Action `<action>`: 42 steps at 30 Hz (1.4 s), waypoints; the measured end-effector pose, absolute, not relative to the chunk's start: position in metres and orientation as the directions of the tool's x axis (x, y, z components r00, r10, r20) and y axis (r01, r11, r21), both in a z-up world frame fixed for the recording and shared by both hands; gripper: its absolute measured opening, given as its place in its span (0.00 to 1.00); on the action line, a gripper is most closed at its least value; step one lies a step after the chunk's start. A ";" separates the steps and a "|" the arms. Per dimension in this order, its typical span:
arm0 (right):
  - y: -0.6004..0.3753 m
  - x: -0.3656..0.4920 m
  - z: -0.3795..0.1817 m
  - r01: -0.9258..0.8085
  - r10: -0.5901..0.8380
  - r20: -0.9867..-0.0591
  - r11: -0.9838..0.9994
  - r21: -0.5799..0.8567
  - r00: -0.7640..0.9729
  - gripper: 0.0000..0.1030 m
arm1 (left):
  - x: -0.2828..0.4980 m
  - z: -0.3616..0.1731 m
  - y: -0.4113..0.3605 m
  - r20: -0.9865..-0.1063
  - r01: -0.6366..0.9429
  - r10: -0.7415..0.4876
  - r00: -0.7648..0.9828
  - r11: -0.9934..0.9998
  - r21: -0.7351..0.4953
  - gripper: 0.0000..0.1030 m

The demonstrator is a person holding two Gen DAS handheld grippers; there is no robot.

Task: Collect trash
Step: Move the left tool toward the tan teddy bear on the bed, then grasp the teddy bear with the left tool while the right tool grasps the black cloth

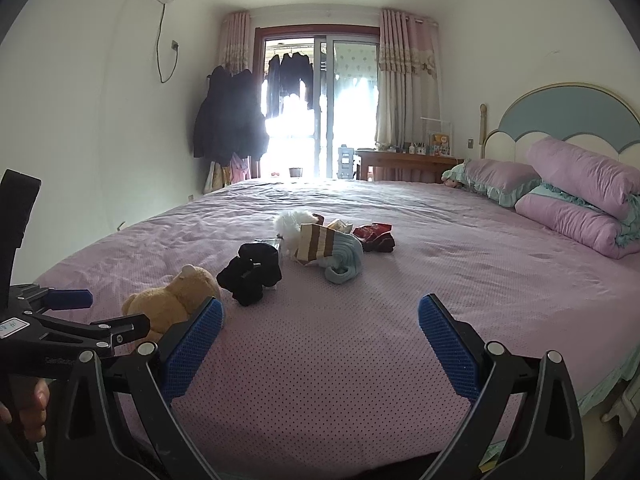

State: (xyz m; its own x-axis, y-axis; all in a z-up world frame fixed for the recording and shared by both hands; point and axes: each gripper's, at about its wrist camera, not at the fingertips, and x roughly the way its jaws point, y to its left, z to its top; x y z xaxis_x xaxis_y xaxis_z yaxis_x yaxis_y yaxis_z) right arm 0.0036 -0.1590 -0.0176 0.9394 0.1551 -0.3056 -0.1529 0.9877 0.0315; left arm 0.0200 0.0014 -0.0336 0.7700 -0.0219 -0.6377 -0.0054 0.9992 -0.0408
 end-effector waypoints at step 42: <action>-0.156 0.057 -0.030 -0.161 0.164 -0.393 0.986 0.041 0.905 0.92 | 0.084 -0.043 -0.002 -0.702 0.008 -0.006 0.712 1.000 -0.001 0.96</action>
